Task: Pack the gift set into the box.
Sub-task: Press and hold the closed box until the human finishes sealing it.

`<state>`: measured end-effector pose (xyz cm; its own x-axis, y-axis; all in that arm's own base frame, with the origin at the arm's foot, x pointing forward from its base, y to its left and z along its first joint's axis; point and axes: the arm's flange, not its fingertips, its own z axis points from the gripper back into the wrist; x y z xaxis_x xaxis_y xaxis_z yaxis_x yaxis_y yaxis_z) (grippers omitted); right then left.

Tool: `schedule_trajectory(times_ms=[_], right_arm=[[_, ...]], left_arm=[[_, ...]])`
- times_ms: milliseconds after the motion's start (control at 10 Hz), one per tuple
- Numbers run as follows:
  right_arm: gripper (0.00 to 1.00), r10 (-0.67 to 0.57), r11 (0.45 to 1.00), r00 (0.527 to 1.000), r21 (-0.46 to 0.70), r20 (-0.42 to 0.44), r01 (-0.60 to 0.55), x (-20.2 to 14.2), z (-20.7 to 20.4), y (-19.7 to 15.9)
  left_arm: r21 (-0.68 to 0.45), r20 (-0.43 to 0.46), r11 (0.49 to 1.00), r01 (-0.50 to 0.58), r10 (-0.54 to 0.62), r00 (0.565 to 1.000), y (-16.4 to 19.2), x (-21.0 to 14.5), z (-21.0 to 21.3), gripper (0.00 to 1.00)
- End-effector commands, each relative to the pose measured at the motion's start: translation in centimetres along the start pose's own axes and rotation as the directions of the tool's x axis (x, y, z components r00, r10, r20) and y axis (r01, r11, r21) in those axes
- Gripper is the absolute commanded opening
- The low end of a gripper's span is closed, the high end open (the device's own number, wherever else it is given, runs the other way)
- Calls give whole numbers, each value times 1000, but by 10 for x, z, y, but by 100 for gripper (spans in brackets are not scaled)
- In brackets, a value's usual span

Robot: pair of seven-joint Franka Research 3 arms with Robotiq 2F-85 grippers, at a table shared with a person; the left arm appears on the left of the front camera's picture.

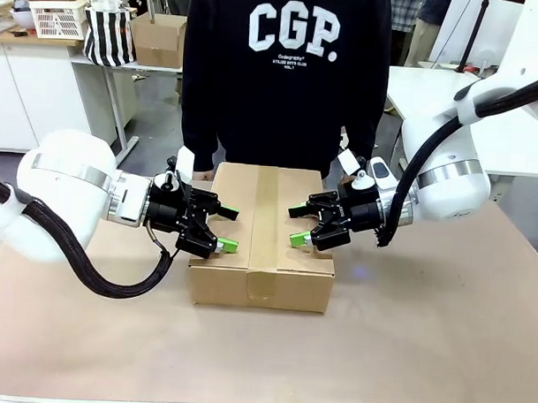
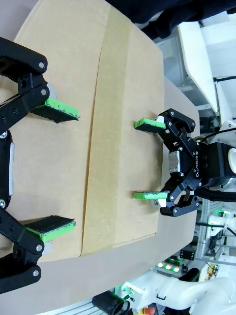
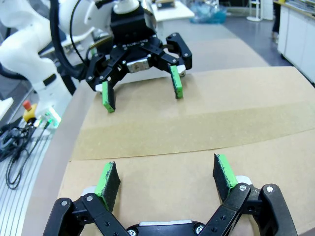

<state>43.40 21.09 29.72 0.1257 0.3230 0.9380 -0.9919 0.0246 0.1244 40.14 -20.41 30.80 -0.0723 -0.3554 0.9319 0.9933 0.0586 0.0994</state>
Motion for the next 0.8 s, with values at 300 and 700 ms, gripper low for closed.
schedule_trajectory(times_ms=[300,700], right_arm=[[100,-370,929,926,39,70,368,60,49,46],[100,-753,654,653,-15,78,756,75,157,82]], left_arm=[[-32,16,957,-289,290,957,-11,68,42,100],[-179,54,700,-692,709,703,-34,93,102,100]])
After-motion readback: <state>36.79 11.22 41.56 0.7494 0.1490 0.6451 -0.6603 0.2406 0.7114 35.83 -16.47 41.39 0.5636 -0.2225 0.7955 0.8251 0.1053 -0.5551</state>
